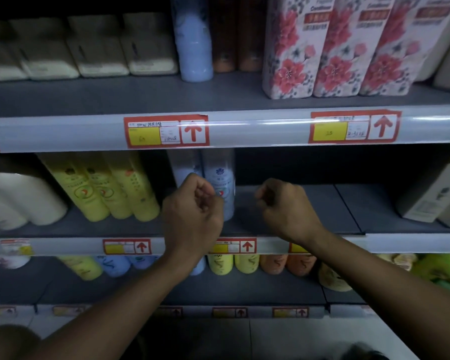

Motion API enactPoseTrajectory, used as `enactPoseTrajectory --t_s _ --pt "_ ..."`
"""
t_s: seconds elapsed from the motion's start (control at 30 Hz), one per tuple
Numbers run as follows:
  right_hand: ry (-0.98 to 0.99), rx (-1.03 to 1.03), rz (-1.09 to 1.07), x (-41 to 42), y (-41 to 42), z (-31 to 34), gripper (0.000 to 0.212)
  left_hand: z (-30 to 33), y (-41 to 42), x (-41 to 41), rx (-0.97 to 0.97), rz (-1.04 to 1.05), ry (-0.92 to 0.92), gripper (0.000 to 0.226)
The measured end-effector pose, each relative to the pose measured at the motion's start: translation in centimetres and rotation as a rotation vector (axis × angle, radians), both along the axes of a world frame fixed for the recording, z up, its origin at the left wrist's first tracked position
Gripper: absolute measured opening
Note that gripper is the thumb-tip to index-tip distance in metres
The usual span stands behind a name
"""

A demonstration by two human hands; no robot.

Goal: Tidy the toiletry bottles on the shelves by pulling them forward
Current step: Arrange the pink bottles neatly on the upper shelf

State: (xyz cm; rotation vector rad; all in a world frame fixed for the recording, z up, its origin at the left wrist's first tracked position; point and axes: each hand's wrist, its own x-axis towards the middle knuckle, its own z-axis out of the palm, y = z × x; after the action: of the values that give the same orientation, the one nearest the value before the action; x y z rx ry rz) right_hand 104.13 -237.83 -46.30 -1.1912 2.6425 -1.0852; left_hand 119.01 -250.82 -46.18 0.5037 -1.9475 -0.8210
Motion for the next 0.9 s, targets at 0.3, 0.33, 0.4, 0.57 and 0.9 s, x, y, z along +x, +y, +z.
enactPoseTrajectory --t_s 0.3,0.33,0.4,0.57,0.9 --pt "0.125 -0.132 0.063 0.7 3.2 1.4 0.010 2.7 3.9 -0.7 -0.035 -0.059 0.056 0.007" --pt "0.145 -0.151 0.077 1.0 3.5 1.8 0.010 2.9 4.2 -0.5 -0.049 -0.075 0.060 0.008" --pt "0.192 -0.195 0.105 1.9 4.0 2.6 0.010 3.5 4.5 0.2 -0.094 -0.104 0.070 0.009" --pt "0.380 -0.375 0.171 4.4 5.0 5.6 0.007 6.5 4.3 1.8 -0.267 -0.097 0.134 0.013" --pt "0.655 -0.625 0.016 4.2 3.2 12.7 0.015 13.7 1.9 0.9 -0.342 0.080 0.304 0.009"
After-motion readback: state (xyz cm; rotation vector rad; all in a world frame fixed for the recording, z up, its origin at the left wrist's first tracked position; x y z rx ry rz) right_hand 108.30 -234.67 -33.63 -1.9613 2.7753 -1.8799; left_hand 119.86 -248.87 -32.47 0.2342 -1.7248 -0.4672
